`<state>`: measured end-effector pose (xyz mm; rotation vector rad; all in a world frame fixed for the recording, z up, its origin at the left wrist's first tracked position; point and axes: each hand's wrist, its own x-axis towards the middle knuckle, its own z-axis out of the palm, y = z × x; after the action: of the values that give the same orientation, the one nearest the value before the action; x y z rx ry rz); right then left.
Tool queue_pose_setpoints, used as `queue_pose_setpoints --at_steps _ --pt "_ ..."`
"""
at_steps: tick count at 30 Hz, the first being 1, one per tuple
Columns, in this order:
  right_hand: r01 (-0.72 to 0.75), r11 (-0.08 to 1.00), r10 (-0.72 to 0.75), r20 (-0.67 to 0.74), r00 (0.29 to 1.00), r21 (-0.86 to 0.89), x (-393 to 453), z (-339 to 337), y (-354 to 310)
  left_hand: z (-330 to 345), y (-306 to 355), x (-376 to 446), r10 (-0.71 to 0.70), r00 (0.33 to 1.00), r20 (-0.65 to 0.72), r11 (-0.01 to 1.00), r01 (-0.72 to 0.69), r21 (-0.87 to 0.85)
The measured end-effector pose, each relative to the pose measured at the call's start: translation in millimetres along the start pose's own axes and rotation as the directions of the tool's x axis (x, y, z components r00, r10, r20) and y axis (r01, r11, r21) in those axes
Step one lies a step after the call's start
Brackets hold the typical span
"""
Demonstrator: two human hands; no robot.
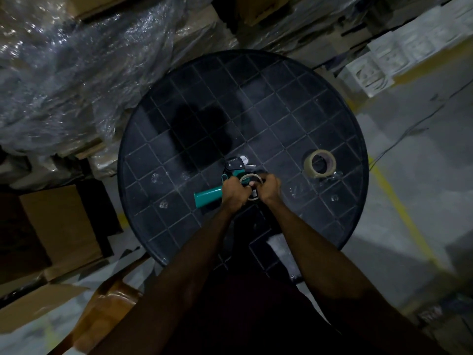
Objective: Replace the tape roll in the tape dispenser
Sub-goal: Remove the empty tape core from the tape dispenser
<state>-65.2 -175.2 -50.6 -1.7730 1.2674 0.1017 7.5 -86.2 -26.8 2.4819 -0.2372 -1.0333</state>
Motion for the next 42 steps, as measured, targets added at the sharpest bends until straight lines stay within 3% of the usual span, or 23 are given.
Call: queue_pose_setpoints --at_steps 3,7,11,16,21,24,30,39,42 --pt "0.166 0.985 -0.156 0.169 0.973 -0.049 2 -14 -3 -10 2 5 0.075 0.986 0.147 0.992 -0.089 0.092" --pt "0.246 0.966 -0.234 0.146 0.961 -0.073 -5 -18 1 -18 9 12 0.143 0.967 0.21 0.972 -0.177 0.157" --pt "0.128 0.992 -0.129 0.08 0.988 0.014 -16 -5 11 -17 14 12 0.201 0.954 0.224 0.942 -0.251 0.223" --pt "-0.043 0.992 0.048 -0.044 0.998 0.115 -15 7 0 -22 9 15 0.174 0.958 0.228 0.95 -0.224 0.216" --pt "-0.003 0.99 0.004 -0.012 1.0 0.141 -6 10 -7 -26 2 23 0.086 0.925 0.37 0.977 -0.151 0.152" --pt "0.01 0.992 -0.006 -0.032 0.999 0.122 -7 6 -3 -24 4 28 0.105 0.904 0.414 0.966 -0.191 0.174" --pt "0.009 0.999 -0.011 0.028 1.0 0.046 -4 5 13 -25 19 17 0.232 0.916 0.328 0.906 -0.326 0.269" --pt "-0.105 0.995 0.105 0.0 0.995 -0.001 19 19 19 -16 2 24 0.154 0.97 0.188 0.971 -0.183 0.151" --pt "-0.061 0.997 0.059 -0.06 0.996 -0.038 15 14 11 -26 13 8 0.13 0.984 0.123 0.983 -0.144 0.114"
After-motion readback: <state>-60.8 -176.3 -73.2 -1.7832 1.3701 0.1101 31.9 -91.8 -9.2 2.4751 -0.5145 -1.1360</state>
